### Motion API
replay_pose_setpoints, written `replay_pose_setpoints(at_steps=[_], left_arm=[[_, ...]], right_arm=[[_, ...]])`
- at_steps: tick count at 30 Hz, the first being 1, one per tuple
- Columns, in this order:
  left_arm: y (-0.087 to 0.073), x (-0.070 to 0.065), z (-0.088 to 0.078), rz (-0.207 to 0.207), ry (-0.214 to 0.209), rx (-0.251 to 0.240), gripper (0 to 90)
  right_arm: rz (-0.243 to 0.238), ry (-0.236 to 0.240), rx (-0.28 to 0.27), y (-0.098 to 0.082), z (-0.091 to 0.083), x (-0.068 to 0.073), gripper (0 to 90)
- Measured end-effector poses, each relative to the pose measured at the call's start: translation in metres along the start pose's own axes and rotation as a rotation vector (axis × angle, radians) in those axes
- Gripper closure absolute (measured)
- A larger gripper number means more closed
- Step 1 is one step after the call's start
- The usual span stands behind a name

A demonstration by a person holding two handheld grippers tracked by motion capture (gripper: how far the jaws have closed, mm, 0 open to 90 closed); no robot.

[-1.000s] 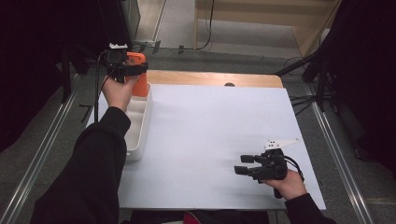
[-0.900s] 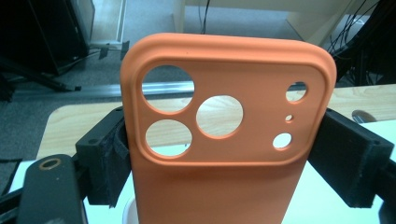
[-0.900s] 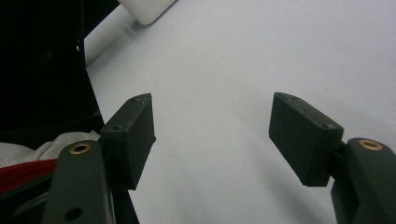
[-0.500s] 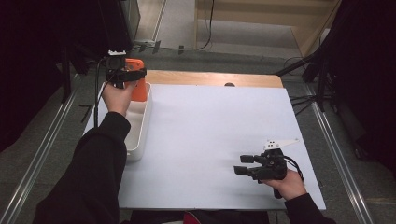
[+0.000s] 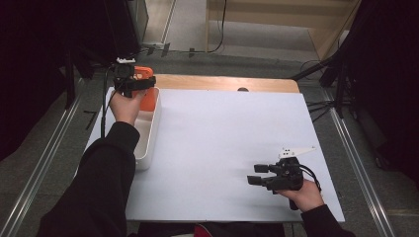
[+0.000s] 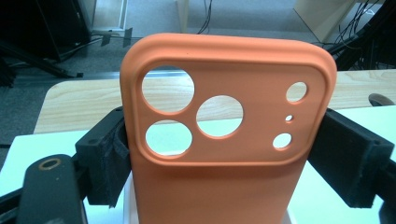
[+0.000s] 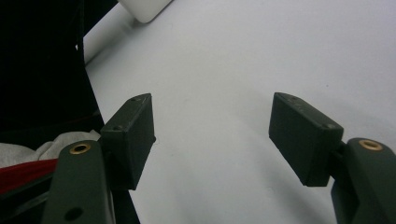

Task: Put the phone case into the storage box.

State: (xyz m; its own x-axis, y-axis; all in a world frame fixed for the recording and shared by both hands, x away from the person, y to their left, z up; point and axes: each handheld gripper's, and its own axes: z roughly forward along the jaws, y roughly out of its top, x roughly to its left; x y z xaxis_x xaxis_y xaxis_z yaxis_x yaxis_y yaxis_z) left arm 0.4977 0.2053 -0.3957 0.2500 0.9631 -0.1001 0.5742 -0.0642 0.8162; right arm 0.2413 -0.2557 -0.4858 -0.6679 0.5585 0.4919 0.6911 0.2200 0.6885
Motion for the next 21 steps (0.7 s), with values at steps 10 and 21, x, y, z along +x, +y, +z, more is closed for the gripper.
replay_pose_setpoints(at_steps=[10,21], left_arm=[[-0.008,-0.001,0.004,0.009,0.016,0.012,15.2],[-0.017,-0.001,0.009,0.005,0.021,0.028,15.1]], right_arm=[[-0.001,-0.003,0.000,0.000,0.000,0.000,30.2],[-0.001,-0.001,0.000,0.000,0.000,0.000,30.2]])
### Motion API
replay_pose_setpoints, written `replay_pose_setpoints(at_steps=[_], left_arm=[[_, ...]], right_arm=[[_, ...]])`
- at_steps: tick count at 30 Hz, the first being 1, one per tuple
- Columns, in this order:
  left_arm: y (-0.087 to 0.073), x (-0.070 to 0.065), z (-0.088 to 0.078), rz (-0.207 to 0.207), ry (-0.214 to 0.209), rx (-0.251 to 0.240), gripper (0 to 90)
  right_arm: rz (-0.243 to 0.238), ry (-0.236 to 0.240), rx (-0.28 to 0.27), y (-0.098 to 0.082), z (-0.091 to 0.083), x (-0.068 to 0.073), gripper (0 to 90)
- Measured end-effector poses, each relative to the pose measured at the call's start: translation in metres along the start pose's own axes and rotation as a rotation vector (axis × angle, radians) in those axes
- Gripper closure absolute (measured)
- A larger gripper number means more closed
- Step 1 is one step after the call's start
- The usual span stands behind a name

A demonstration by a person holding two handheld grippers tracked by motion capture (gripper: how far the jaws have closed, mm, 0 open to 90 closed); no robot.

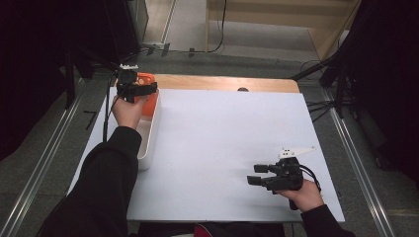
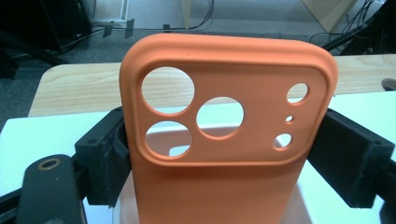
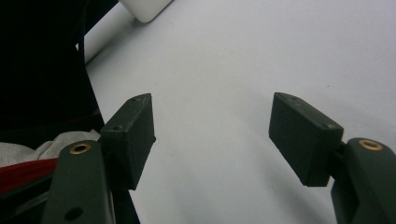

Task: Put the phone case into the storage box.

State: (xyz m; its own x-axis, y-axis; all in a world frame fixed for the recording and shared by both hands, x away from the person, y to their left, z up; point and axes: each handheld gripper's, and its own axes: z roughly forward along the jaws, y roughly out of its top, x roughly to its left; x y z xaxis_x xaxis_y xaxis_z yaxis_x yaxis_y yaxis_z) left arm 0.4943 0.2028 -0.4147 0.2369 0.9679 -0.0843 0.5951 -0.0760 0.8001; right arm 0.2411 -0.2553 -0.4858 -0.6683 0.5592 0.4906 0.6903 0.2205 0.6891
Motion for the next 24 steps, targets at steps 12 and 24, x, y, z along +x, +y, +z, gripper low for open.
replay_pose_setpoints(at_steps=[12,24], left_arm=[[-0.0047,-0.0037,0.0027,0.003,0.018,0.021,15.0],[-0.0059,-0.0048,0.0056,-0.004,0.027,0.043,14.9]], right_arm=[[-0.001,-0.001,0.004,0.0001,0.0009,0.0006,30.2],[0.000,0.006,0.004,0.0001,0.0009,0.0005,30.2]])
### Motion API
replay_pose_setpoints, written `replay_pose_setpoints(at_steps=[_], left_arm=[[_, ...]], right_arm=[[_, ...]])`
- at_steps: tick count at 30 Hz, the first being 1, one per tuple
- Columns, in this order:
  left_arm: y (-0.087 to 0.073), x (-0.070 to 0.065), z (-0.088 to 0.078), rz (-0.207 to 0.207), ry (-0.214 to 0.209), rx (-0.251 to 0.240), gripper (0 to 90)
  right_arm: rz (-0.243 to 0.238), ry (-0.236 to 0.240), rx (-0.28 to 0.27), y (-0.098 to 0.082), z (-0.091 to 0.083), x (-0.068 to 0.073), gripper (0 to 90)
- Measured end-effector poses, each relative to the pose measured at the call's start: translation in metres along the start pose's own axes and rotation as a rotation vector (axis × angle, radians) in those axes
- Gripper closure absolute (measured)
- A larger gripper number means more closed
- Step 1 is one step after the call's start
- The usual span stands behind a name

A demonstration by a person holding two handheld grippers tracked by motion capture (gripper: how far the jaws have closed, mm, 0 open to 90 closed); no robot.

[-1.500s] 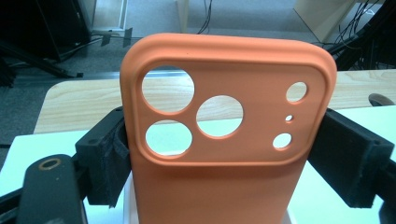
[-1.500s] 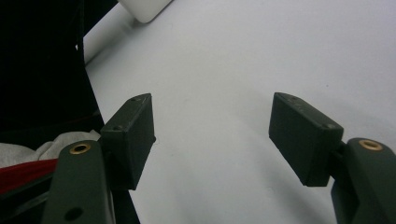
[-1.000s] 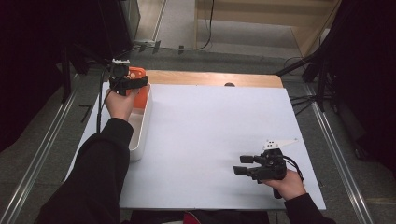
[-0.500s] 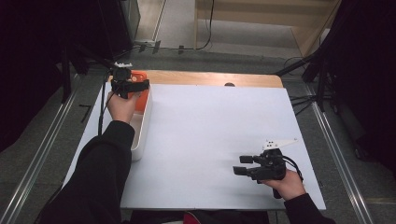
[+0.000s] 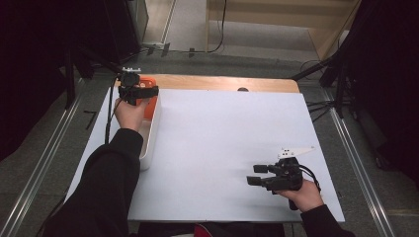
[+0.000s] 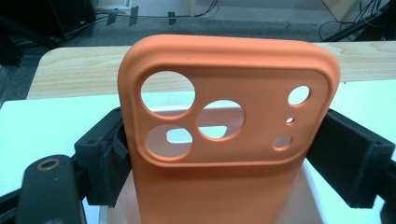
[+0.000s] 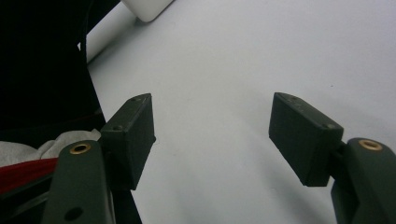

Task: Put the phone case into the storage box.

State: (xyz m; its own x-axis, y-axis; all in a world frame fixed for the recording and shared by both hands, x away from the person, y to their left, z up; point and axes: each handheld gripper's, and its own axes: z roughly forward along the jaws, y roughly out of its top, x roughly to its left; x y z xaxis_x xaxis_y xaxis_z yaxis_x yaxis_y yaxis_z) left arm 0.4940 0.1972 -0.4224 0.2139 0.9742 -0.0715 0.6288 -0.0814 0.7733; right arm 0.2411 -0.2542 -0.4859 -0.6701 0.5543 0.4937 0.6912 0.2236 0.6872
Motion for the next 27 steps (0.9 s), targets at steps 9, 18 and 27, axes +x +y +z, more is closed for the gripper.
replay_pose_setpoints(at_steps=[9,18,27], left_arm=[[-0.0005,-0.0015,0.0016,0.004,0.013,0.009,14.6],[-0.0002,-0.0025,0.0014,0.024,0.029,0.003,9.0],[0.0016,-0.0031,-0.0007,0.024,0.012,0.005,7.1]], right_arm=[[0.002,-0.002,-0.002,-0.0001,-0.0003,0.0001,30.3],[0.001,-0.001,-0.002,-0.0001,-0.0003,0.0000,30.2],[0.002,0.000,-0.003,-0.0003,-0.0006,-0.0010,30.2]])
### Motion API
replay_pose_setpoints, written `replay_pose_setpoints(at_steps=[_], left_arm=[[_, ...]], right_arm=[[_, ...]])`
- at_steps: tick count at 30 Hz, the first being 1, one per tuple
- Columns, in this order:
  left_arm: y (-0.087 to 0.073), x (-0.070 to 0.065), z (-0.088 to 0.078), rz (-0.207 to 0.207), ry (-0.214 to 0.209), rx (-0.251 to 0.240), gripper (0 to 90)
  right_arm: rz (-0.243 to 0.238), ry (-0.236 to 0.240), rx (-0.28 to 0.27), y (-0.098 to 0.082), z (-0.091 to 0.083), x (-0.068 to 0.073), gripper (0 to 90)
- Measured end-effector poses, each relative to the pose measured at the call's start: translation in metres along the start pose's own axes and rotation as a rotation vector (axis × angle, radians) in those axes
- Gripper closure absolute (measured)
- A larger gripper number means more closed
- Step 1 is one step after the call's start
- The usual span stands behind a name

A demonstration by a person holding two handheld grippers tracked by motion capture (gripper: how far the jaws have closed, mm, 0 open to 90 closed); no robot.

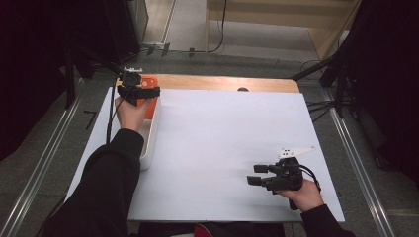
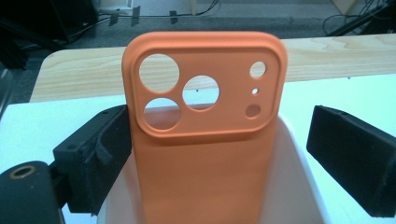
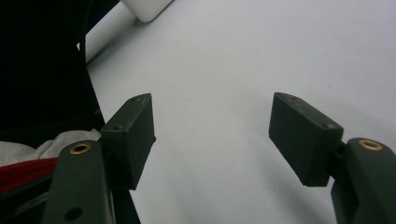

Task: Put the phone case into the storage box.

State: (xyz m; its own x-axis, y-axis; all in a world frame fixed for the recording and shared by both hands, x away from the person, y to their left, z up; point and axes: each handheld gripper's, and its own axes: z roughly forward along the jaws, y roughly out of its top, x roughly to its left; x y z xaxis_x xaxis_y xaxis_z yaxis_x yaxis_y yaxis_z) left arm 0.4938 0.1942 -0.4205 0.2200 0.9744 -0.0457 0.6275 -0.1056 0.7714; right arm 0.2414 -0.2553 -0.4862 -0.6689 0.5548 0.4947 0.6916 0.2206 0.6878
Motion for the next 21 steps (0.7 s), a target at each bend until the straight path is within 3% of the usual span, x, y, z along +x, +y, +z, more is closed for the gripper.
replay_pose_setpoints(at_steps=[3,21], left_arm=[[0.002,0.000,-0.002,0.012,0.006,0.010,7.1],[0.011,0.012,-0.022,-0.047,-0.046,0.005,7.3]], right_arm=[[-0.002,0.000,0.001,0.000,0.000,0.000,30.2],[-0.003,-0.004,-0.006,0.000,-0.001,0.000,30.2]])
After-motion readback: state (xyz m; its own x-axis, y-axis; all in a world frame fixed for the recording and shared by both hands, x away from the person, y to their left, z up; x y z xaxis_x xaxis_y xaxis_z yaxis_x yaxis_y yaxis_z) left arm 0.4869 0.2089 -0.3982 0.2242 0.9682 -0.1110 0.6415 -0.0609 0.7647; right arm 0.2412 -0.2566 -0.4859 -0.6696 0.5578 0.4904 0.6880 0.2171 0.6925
